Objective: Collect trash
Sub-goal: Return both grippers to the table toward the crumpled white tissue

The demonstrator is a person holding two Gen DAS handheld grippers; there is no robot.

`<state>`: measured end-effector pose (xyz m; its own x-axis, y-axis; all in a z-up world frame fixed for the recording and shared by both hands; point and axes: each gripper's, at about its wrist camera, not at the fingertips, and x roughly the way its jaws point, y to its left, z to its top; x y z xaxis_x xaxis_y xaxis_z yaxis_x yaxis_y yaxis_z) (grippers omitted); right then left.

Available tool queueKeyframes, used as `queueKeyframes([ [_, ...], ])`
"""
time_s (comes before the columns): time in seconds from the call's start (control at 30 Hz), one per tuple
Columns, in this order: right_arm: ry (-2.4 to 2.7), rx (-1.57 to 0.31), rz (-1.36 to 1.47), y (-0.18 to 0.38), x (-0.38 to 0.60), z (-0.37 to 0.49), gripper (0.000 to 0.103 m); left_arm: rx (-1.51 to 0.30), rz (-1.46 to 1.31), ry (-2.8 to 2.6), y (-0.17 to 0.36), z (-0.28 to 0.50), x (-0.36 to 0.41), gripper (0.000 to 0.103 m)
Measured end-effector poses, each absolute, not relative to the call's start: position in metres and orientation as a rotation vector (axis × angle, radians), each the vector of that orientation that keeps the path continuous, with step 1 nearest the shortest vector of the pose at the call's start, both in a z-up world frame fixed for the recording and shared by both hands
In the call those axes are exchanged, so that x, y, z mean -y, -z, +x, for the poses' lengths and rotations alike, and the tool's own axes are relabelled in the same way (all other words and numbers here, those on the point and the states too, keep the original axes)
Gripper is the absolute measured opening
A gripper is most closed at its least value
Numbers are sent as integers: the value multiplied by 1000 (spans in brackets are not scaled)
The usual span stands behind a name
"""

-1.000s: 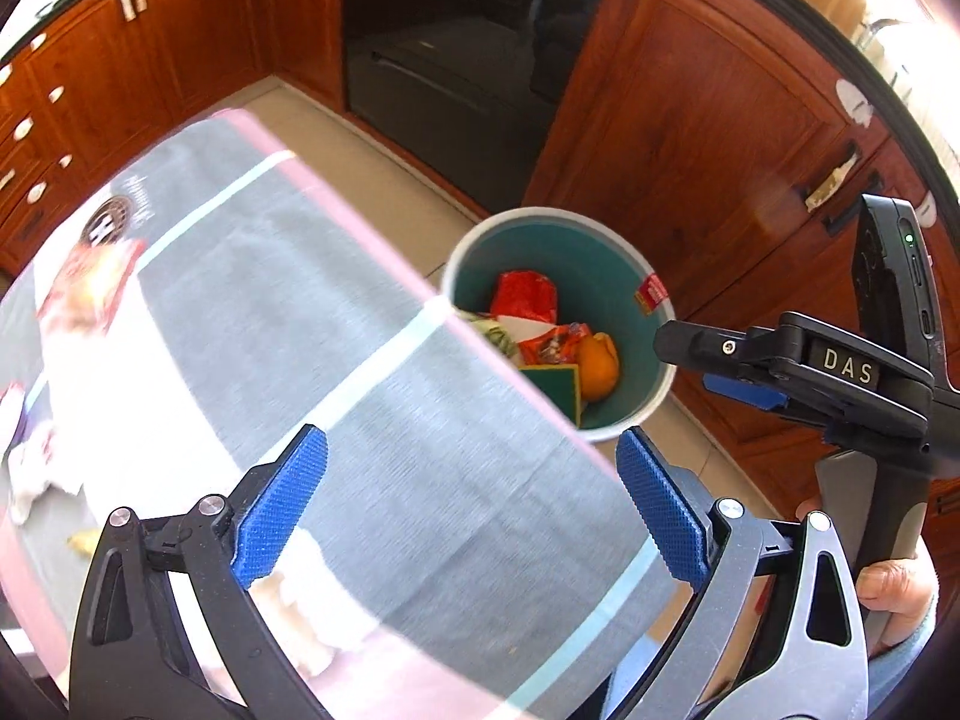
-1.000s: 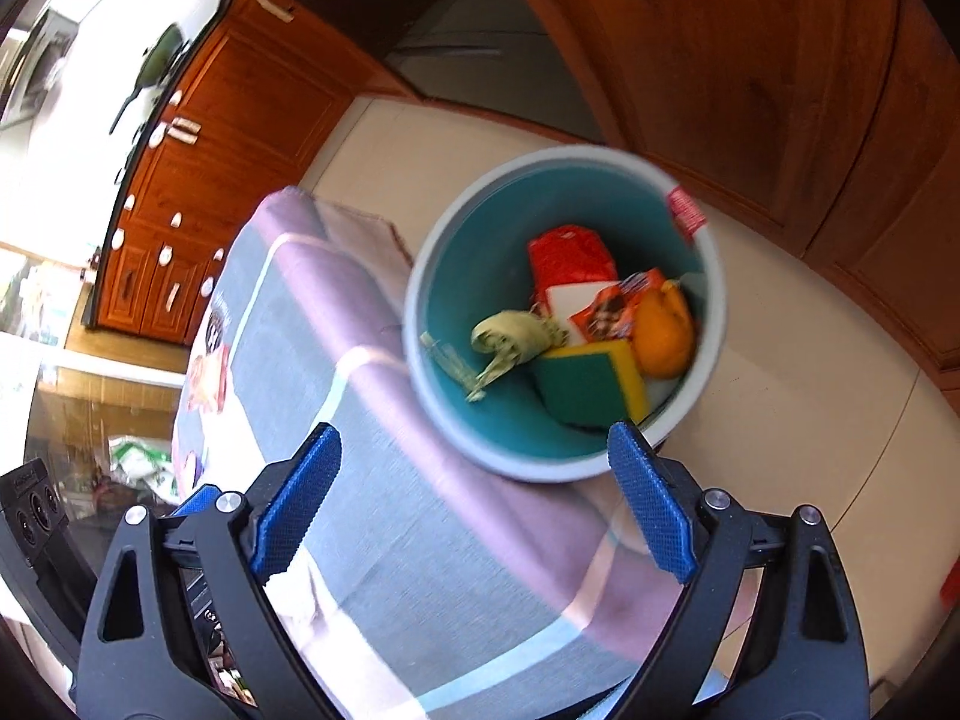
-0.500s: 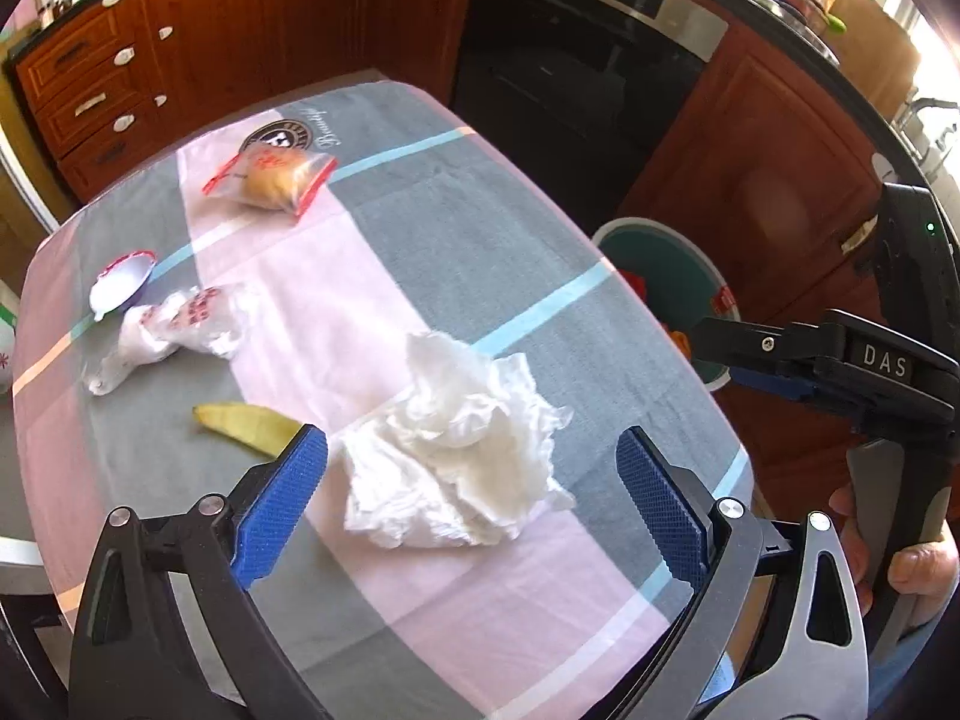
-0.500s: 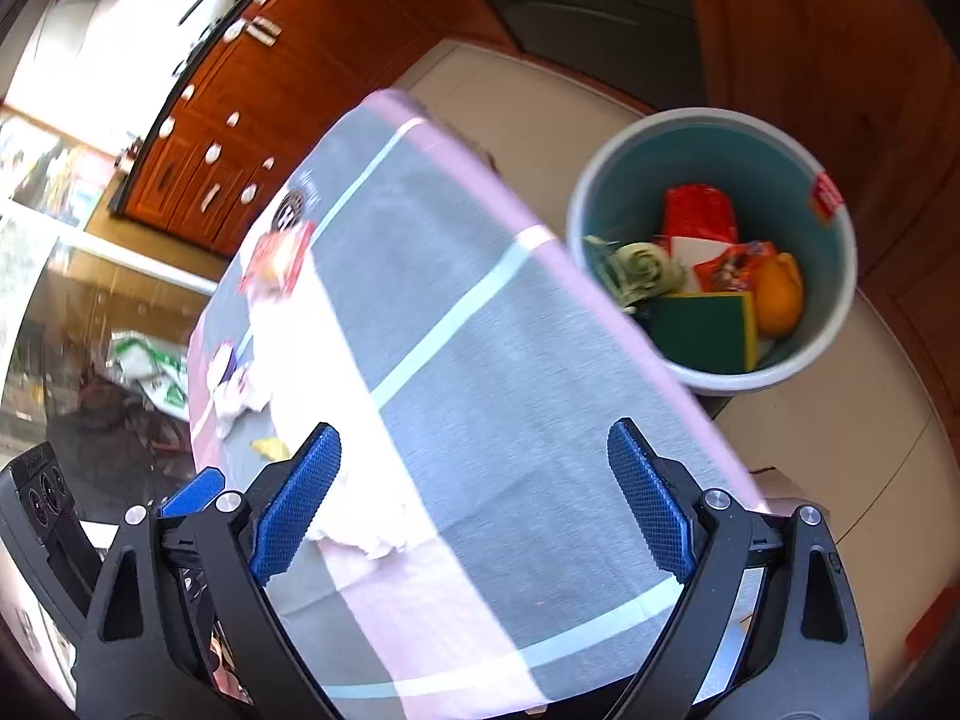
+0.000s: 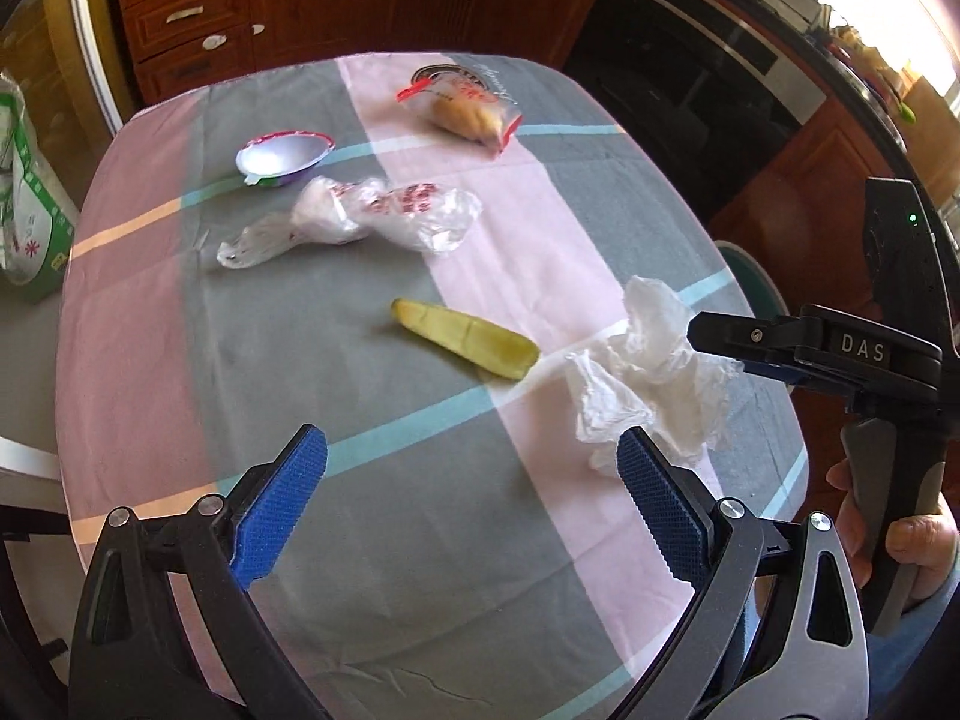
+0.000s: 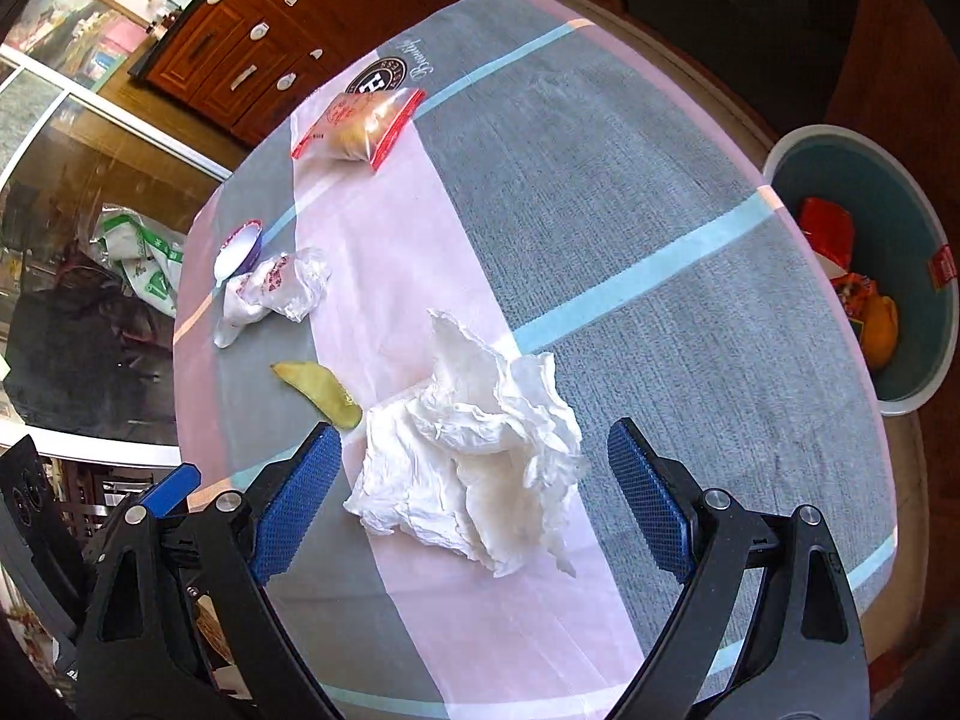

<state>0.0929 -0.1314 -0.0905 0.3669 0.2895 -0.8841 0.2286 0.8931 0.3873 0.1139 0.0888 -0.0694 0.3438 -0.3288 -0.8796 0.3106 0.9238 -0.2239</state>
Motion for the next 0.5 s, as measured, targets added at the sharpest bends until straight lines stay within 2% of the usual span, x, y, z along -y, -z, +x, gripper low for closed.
queueKeyframes([
  [0.5, -47, -1316, 271, 130, 53, 103, 87, -1220, -129, 396, 105, 134, -137, 98],
])
